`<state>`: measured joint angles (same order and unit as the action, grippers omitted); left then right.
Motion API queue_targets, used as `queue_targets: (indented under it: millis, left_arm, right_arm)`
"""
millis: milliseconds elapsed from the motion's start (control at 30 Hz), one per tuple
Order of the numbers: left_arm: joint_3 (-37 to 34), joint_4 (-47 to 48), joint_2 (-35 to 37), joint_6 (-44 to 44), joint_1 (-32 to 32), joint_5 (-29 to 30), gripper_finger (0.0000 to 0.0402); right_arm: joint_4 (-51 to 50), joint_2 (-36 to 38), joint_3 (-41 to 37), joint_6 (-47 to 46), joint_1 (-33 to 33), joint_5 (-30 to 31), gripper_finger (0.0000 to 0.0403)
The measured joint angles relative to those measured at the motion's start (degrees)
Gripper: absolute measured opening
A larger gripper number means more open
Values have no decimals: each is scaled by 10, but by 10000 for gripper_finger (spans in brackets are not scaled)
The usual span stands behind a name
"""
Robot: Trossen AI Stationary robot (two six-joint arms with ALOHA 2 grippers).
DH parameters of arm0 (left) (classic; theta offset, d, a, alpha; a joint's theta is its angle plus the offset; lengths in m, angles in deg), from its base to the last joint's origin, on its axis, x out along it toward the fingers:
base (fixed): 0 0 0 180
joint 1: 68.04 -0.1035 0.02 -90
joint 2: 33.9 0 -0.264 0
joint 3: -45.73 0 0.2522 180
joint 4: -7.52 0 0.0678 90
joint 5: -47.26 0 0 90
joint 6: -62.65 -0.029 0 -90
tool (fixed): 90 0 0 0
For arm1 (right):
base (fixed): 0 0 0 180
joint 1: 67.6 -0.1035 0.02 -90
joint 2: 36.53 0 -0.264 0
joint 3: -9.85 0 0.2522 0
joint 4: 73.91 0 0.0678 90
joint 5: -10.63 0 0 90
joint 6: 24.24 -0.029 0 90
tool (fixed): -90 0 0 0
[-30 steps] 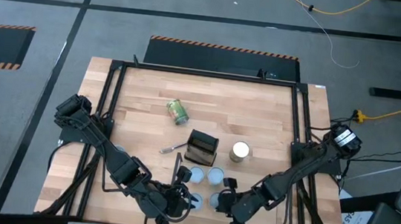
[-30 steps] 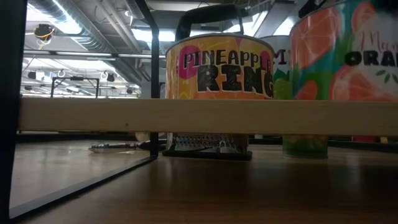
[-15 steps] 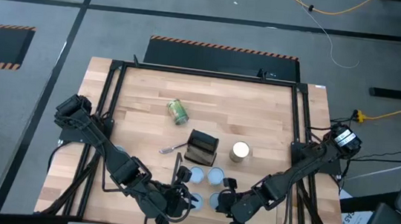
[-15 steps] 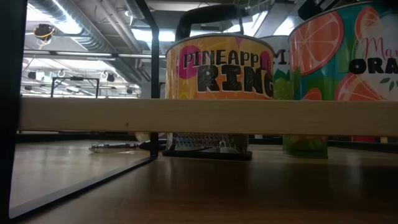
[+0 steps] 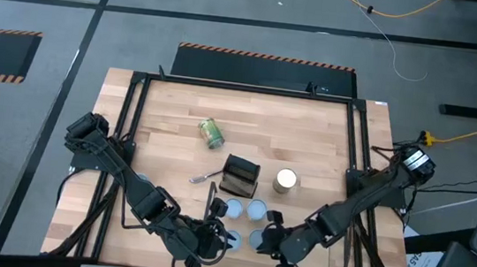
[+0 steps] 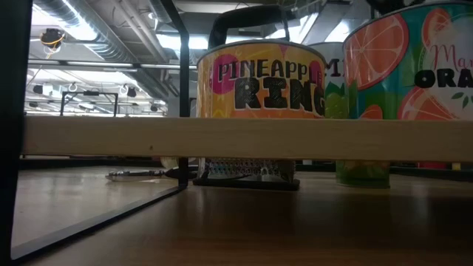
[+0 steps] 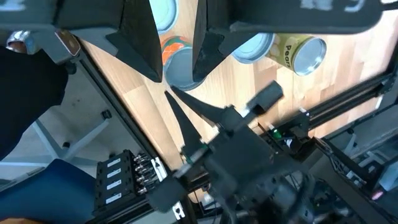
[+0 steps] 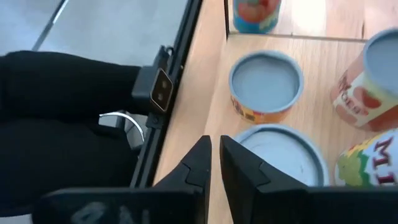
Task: Pick and place cans onto a shelf
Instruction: Put the canned pineapple on the shelf
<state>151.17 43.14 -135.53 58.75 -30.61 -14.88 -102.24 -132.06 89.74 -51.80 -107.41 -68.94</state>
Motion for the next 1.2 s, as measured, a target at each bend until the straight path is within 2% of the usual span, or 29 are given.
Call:
queue_targets:
  millis: [233,467,633,967,1067,1200]
  left_arm:
    - [0,11,29,57,16,3,81]
    - [0,134,95,191,59,31,81]
    - [0,270,141,332,100,30,82]
    - [-12,647,158,743,171,20,82]
    - [-45,683,158,804,175,-16,82]
    - [-106,675,161,823,178,-61,82]
  right_arm:
    - [-24,46,0,28,0,0,39]
    - [-64,84,1,27,0,0,39]
    - [-66,86,1,31,0,0,39]
    - [-66,86,1,42,0,4,39]
    - [-66,86,1,42,0,4,40]
    - [-66,86,1,43,0,4,40]
